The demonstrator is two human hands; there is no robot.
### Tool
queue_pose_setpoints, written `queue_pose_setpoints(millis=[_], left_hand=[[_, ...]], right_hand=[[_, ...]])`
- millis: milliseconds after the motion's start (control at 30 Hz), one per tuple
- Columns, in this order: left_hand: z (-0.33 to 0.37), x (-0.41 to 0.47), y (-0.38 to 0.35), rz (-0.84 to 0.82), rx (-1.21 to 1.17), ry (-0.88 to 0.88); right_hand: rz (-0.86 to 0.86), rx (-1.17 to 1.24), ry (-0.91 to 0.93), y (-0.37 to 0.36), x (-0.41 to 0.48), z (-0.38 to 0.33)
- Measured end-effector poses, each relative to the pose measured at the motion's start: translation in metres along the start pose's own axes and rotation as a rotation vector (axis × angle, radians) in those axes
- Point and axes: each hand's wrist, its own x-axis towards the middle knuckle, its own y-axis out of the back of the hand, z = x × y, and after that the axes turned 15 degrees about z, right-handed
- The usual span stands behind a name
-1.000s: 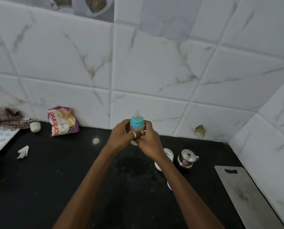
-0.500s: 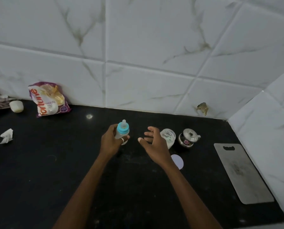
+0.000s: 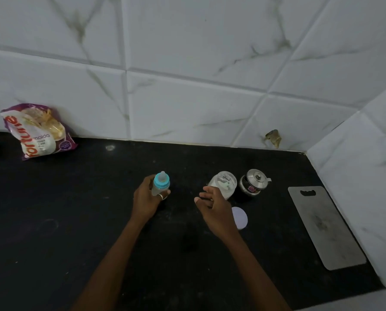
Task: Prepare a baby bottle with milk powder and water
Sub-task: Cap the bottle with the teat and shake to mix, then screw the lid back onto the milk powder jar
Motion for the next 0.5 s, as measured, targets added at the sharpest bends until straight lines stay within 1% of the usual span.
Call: queue_pose_setpoints(millis=[167, 367, 500], left_hand=[[-0.006, 0.003, -0.005, -0.012, 0.025, -0.020], [-0.008, 0.004, -0.005, -0.017, 0.060, -0.071], [-0.012, 0.007, -0.004, -0.024, 0.071, -0.085]], right_hand=[[-0.033, 0.018, -0.035, -0.015, 0.006, 0.004], [-0.158, -0.003, 0.012, -0.053, 0.012, -0.007], [-0.206, -0.013, 0.019, -0.067, 0.013, -0.010]])
